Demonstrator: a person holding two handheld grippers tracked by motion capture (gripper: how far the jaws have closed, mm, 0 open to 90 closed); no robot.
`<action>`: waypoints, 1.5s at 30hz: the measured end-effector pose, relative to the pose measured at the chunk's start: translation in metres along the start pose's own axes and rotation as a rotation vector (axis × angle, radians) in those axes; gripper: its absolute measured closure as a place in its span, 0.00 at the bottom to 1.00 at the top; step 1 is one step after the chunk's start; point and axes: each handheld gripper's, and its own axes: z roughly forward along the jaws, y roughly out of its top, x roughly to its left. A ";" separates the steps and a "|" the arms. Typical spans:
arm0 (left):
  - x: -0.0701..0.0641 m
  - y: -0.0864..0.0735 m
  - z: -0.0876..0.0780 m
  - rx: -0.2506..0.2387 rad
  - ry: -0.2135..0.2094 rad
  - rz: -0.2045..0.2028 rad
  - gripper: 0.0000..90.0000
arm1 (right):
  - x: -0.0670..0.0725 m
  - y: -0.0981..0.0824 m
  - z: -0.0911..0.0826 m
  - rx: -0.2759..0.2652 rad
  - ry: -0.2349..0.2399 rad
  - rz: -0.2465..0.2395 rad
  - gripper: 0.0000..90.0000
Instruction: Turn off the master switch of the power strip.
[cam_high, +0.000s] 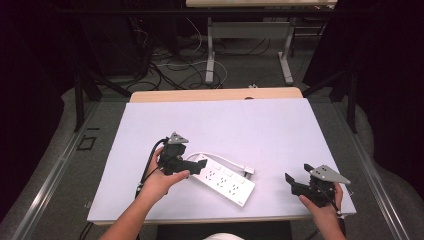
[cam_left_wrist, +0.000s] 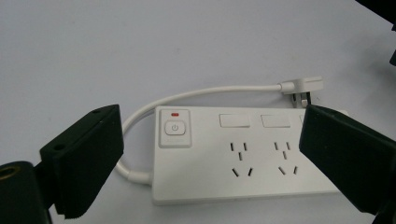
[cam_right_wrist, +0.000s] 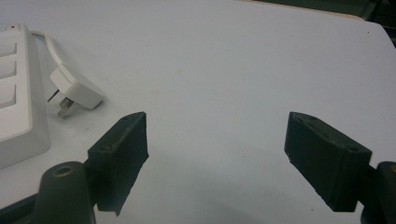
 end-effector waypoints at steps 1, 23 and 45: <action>0.000 -0.001 0.000 -0.015 0.007 -0.007 0.06 | 0.000 0.000 0.000 0.001 0.000 0.000 0.23; 0.025 -0.020 -0.031 -0.076 0.062 -0.075 0.00 | 0.001 0.000 0.000 0.001 -0.003 -0.003 0.23; 0.059 -0.053 -0.040 -0.106 0.146 -0.173 0.03 | 0.001 0.000 -0.001 0.000 -0.005 -0.005 0.23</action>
